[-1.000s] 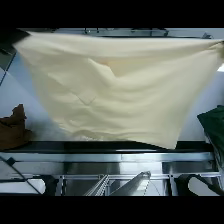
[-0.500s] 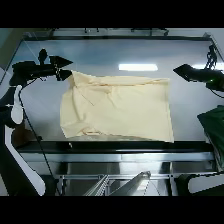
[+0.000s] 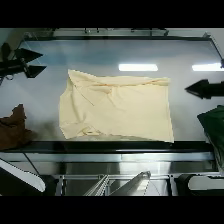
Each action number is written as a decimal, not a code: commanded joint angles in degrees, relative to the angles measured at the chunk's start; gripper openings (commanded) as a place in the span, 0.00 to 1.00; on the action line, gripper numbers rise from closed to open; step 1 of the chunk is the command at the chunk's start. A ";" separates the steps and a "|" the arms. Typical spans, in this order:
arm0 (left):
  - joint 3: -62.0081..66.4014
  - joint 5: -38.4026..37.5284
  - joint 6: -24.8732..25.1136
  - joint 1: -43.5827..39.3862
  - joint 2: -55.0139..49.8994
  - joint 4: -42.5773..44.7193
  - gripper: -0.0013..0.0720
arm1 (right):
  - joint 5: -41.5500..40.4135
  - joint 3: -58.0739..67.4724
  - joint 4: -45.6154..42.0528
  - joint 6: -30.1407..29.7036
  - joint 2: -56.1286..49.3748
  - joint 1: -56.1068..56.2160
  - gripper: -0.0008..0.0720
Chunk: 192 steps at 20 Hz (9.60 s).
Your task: Fold the shirts.
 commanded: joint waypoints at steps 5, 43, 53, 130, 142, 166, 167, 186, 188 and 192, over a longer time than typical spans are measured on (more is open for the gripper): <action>-22.03 5.64 0.61 7.63 17.14 31.17 1.00 | -1.68 -28.30 -17.73 9.77 7.98 -5.09 0.69; -46.12 -4.52 5.31 -8.13 12.52 33.27 0.44 | -8.87 -36.65 -5.33 2.69 7.65 4.09 0.55; -44.11 10.80 17.40 -5.73 20.83 6.82 0.05 | 8.79 -33.05 16.87 -3.69 19.89 4.00 0.05; 3.78 16.76 -9.79 -8.44 0.55 32.06 0.85 | 4.44 -7.21 -20.20 4.76 0.37 -6.73 0.50; -38.91 2.23 1.77 -3.96 26.67 36.28 0.85 | -11.80 -34.75 -11.93 -1.18 5.95 1.42 0.48; -53.59 1.05 5.14 -11.98 24.68 40.02 0.04 | 1.09 -33.57 -12.35 -0.70 7.74 -3.98 0.05; -54.21 1.90 5.14 -10.16 25.70 40.87 0.04 | 1.33 -33.57 -12.35 0.07 7.87 -5.27 0.05; -18.62 4.50 2.91 -13.68 9.79 21.24 0.04 | -8.48 -23.06 20.37 -8.92 7.98 -6.27 0.05; -9.73 3.30 0.39 -14.84 2.54 21.29 0.04 | -13.00 -22.58 23.63 -13.75 5.05 -4.55 0.05; 3.45 -1.31 -3.50 -15.02 -9.20 21.27 0.04 | -19.47 -22.58 35.47 -27.56 -2.49 -0.04 0.05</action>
